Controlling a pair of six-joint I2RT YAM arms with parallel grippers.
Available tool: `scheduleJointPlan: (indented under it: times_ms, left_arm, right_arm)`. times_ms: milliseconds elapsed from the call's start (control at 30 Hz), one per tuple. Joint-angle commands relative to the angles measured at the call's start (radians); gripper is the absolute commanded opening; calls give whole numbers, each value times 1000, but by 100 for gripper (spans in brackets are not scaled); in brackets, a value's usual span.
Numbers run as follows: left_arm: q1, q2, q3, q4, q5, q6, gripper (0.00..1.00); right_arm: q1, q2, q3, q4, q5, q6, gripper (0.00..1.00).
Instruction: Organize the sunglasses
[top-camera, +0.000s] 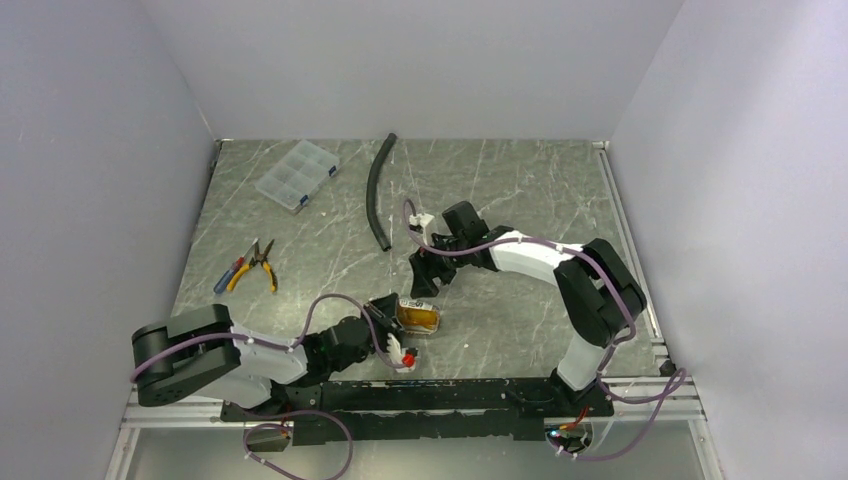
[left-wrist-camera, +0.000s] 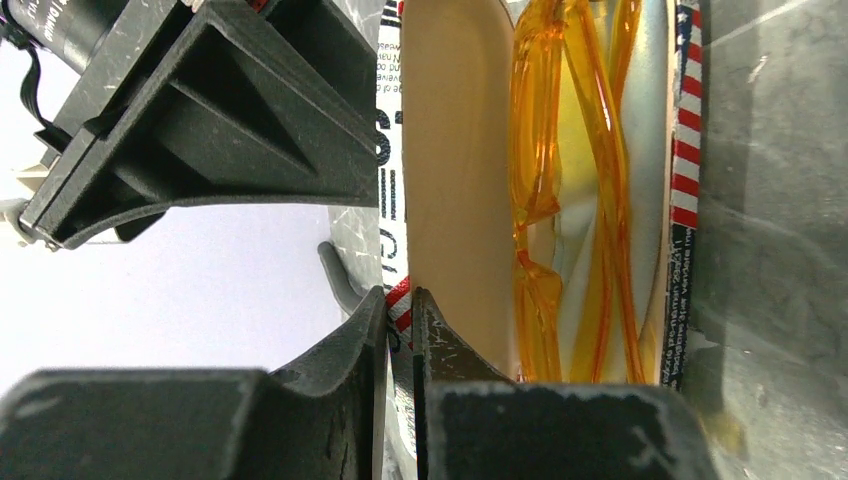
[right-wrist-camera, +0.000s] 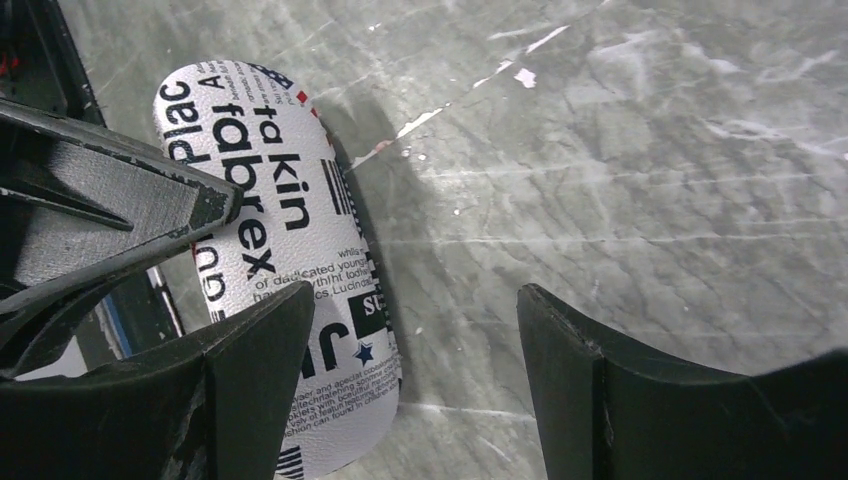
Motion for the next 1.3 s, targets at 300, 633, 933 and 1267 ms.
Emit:
scheduleJointPlan:
  times_ms: [300,633,933,1267]
  left_arm:
    - [-160,83,-91,-66,-129,-13,3]
    - [-199,70,-101,-66,-185,-17,3]
    - [-223,82,-129,16,-220,56,3]
    - [-283,453,-175,459,-301,164,3]
  right_arm:
    - [74,-33,-89,108,-91,67,82]
    - [133,-29,-147,95,-87,70,83]
    - [100,-143,-86,-22,-87,28,89]
    - [120,-179,-159,-8,-100,72,99]
